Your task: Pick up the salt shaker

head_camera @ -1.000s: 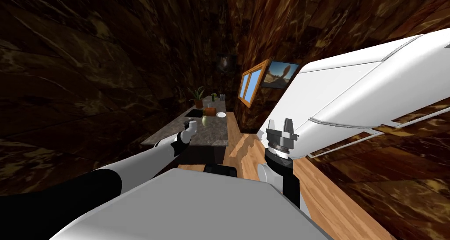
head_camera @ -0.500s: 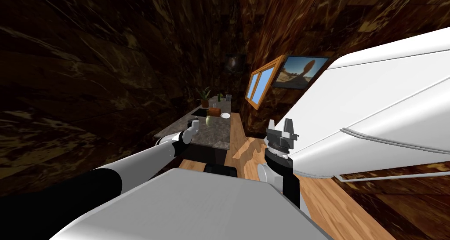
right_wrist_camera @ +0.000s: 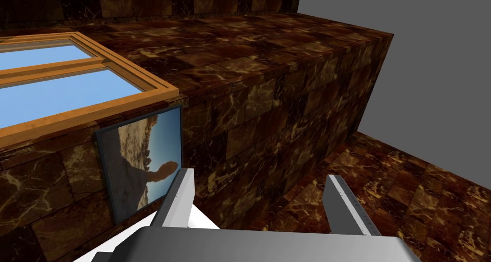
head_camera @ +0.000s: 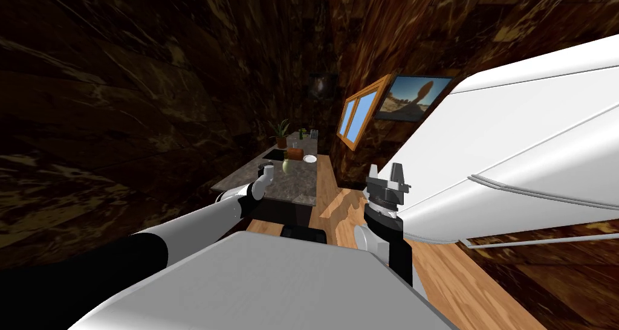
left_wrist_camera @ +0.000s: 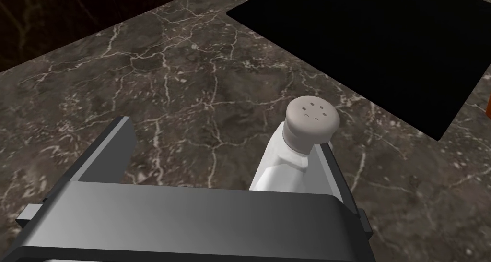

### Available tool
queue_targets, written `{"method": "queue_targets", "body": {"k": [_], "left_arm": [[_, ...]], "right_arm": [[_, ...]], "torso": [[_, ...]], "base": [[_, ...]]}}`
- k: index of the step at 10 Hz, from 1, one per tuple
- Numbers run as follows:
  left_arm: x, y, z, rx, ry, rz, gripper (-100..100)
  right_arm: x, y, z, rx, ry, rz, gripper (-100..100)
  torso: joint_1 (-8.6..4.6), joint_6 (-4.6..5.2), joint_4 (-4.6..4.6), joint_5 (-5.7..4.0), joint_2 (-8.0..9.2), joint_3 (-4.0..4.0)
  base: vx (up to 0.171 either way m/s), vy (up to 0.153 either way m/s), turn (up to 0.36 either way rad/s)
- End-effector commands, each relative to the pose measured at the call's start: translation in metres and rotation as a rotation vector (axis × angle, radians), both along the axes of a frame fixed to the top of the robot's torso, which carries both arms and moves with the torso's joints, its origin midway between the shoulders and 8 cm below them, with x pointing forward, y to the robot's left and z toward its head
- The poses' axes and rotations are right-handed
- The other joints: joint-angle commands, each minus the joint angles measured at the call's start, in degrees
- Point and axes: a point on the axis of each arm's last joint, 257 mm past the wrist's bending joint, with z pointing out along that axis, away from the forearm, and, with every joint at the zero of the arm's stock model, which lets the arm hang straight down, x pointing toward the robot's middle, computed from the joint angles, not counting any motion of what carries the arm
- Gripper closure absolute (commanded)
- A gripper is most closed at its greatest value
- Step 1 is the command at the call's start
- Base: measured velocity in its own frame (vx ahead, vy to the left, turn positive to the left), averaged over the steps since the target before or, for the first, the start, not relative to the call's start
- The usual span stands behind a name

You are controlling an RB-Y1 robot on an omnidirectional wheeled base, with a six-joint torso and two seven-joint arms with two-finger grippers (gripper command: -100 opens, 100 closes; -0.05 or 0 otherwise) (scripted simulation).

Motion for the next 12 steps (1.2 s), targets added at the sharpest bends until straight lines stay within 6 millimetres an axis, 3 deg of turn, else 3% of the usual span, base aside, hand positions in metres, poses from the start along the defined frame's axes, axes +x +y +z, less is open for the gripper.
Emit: {"method": "queue_targets", "body": {"k": [1,2,3,5,6,8,12], "left_arm": [[0.001,-0.001,0.000,-0.002,0.000,-0.002,-100],[0.001,-0.001,0.000,-0.002,0.000,-0.002,-100],[0.012,-0.021,0.001,-0.009,-0.015,-0.053,-100],[0.013,-0.021,0.002,0.005,-0.011,-0.059,-100],[0.023,-0.042,0.002,-0.004,-0.019,-0.110,-100],[0.024,-0.043,0.004,0.021,-0.011,-0.120,-100],[0.024,-0.043,0.004,0.010,-0.020,-0.117,-100]], "right_arm": [[0.000,0.000,0.000,0.000,0.000,0.000,0],[0.000,0.000,0.000,0.000,0.000,0.000,0],[0.000,0.000,0.000,0.000,0.000,0.000,0],[0.000,0.000,0.000,0.000,0.000,0.000,0],[0.000,0.000,0.000,0.000,0.000,0.000,0],[0.000,0.000,0.000,0.000,0.000,0.000,0],[0.000,0.000,0.000,0.000,0.000,0.000,0]], "torso": [[0.00,0.00,0.00,0.00,0.00,0.00],[0.03,0.03,-0.01,0.01,0.00,0.00],[0.03,0.05,0.02,0.01,0.00,0.01],[-0.34,-0.10,-0.11,-0.11,0.08,-0.02],[-0.27,-0.12,-0.16,-0.22,-0.03,-0.09],[-0.61,-0.35,-0.19,-0.39,-0.01,-0.10],[0.01,-0.45,0.10,0.08,0.06,0.08]], "base": [[0.000,0.000,0.000],[0.001,0.004,-0.010],[-0.012,-0.088,0.253],[-0.006,-0.046,0.132],[-0.006,-0.050,0.143],[-0.008,-0.058,0.164],[0.001,0.006,-0.017]]}}
